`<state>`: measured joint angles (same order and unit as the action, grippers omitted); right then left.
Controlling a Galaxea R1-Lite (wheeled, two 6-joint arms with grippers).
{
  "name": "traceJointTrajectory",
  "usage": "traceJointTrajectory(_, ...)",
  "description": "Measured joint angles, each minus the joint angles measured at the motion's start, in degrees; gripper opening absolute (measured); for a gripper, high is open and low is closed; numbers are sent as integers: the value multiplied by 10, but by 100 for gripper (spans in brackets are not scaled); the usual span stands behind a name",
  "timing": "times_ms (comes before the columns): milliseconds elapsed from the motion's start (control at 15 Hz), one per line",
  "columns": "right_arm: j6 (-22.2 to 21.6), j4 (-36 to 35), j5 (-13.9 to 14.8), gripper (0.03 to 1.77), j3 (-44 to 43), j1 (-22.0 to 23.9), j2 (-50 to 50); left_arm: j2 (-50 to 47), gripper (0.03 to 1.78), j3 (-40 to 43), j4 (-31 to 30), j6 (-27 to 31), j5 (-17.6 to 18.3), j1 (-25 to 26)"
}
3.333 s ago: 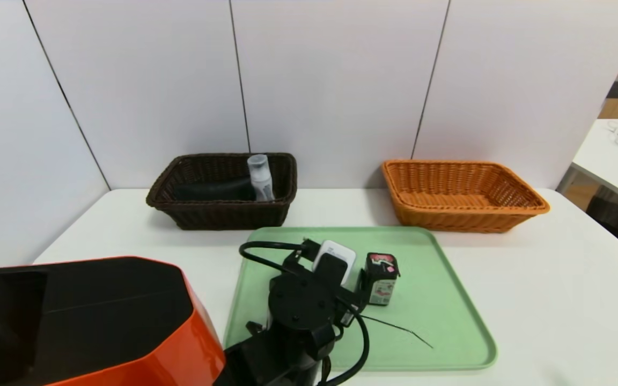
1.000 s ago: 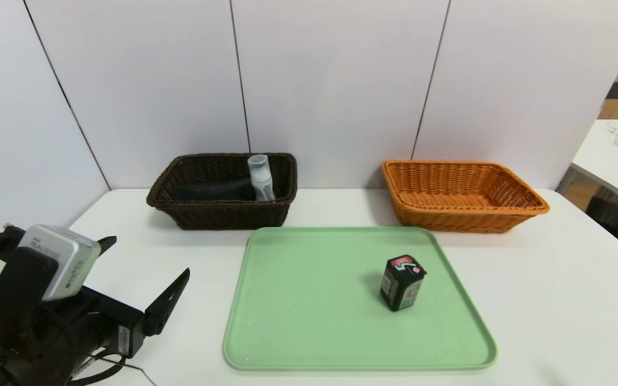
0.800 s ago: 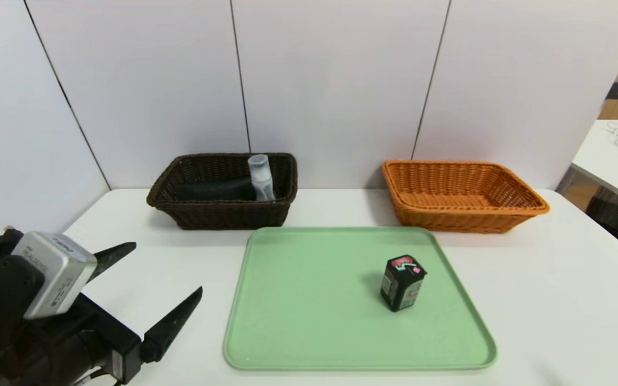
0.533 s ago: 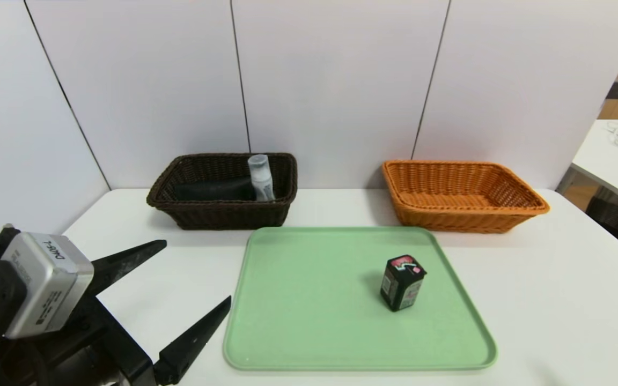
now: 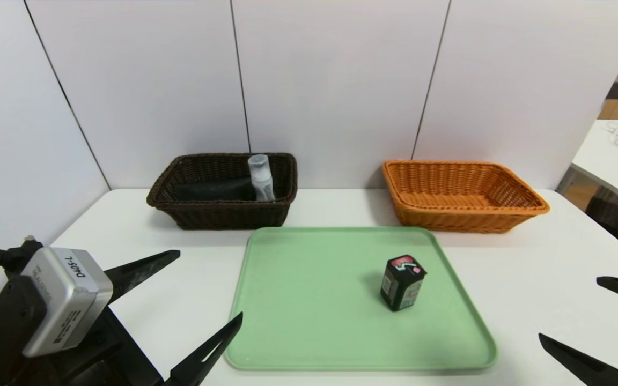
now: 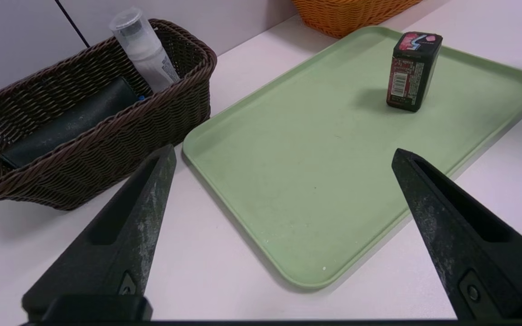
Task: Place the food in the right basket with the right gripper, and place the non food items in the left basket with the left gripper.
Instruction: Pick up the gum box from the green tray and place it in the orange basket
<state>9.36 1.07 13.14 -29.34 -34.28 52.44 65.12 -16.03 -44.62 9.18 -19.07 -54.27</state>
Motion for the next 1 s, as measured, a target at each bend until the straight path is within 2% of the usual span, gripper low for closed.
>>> traceJointTrajectory(267, -57, 10, -17, 170, -101, -17, 113, 0, 169, 3, 1, -1, 5, 0)
traceJointTrajectory(467, -121, 62, -24, 170, -196, -36, 200, 0, 169, 4, 9, -1, 5, 0)
traceJointTrajectory(667, -196, 173, -66, 170, -315, -45, 276, 0, 169, 4, 10, -1, 5, 0)
traceJointTrajectory(867, -244, 323, -108, 170, -432, -49, 340, -4, 169, 10, 10, 0, 5, 0)
traceJointTrajectory(1000, -267, 420, -154, 170, -493, -47, 378, -7, 169, 14, 10, 0, 5, 0)
